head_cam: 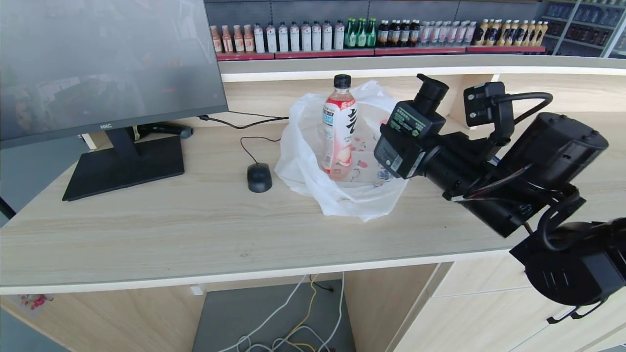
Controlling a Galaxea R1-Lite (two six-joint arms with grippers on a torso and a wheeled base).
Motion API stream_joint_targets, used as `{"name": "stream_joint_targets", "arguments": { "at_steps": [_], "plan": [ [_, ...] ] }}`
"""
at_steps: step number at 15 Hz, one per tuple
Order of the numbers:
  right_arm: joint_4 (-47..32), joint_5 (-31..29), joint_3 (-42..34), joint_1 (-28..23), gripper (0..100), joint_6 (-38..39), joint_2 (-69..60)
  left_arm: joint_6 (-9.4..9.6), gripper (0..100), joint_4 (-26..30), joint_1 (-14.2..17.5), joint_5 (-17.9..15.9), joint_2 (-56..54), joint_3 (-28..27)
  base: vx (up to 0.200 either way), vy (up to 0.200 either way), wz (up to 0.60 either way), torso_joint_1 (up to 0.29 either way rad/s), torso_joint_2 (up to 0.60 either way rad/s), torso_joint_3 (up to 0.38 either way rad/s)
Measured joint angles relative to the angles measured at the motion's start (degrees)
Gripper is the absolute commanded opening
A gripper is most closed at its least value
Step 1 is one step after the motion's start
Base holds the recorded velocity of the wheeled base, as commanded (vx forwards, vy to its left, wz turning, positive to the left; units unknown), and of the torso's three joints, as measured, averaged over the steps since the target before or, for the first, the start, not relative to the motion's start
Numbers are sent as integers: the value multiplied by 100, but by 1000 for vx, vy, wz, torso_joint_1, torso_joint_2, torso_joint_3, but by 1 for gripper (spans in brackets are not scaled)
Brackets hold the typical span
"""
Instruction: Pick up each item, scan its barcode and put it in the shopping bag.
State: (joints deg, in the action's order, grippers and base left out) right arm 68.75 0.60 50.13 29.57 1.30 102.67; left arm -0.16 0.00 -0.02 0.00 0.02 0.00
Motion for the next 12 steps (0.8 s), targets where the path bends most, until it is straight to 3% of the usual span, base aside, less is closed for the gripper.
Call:
{"name": "stream_joint_targets", "arguments": {
  "at_steps": [5,12],
  "plan": [
    [-1301,-260,1300,-362,0,9,116,2,100,0,2,0,-2,0,0,0,0,0,0,0],
    [-1486,-229,2489,-568,0,-65,1007,0,100,0,-2,0,-2,0,0,0,0,0,0,0]
  ]
}}
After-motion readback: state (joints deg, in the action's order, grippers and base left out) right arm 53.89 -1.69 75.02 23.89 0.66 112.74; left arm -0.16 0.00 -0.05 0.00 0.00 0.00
